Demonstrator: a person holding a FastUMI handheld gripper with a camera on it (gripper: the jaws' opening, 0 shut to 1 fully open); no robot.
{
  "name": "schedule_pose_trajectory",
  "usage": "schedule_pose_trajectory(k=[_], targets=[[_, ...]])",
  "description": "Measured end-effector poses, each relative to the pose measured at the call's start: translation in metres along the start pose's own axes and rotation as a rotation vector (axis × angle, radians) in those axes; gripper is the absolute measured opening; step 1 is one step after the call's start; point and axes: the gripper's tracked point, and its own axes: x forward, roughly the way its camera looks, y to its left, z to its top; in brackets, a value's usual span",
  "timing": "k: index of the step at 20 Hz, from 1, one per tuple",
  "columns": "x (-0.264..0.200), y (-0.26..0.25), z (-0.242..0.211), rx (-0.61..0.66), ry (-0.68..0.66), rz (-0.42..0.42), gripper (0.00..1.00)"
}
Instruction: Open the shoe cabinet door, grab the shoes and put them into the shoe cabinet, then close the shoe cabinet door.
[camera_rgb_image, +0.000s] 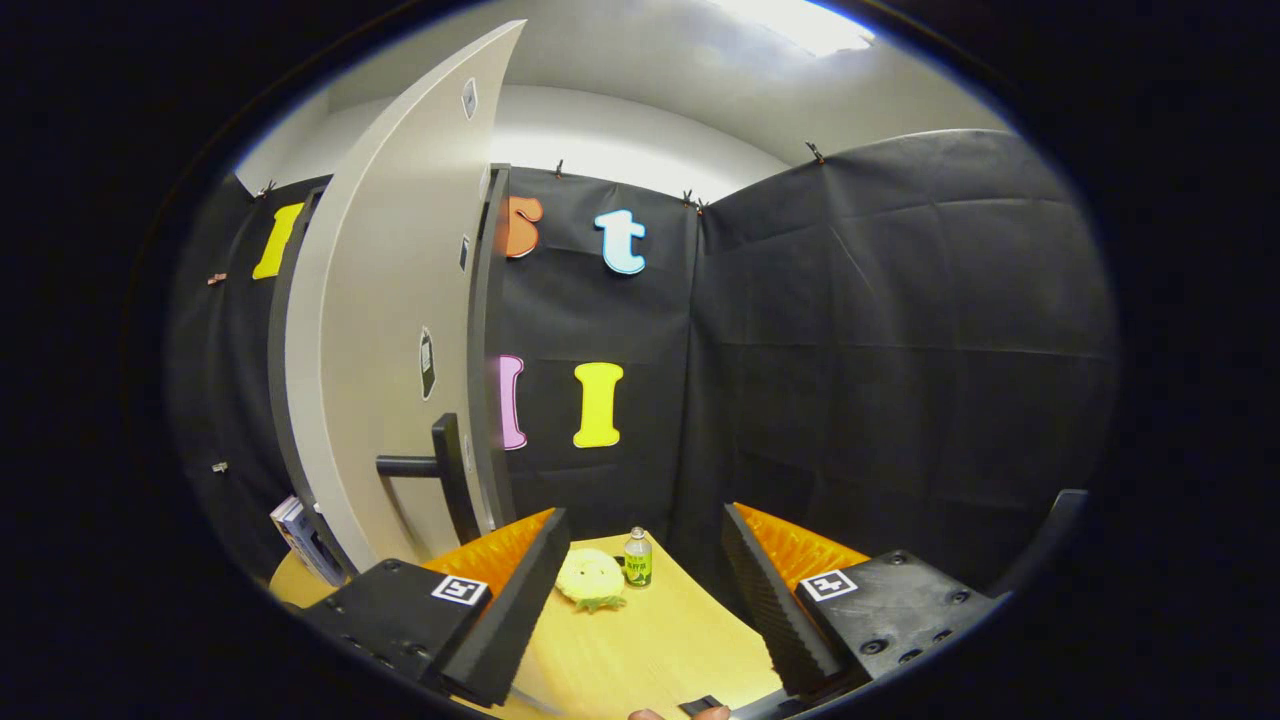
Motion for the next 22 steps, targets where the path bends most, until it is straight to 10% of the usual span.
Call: schedule_pose_trajectory(k=[22], targets=[[-0.038,0.221,-0.010,0.092,0.049,0.317,0.97]])
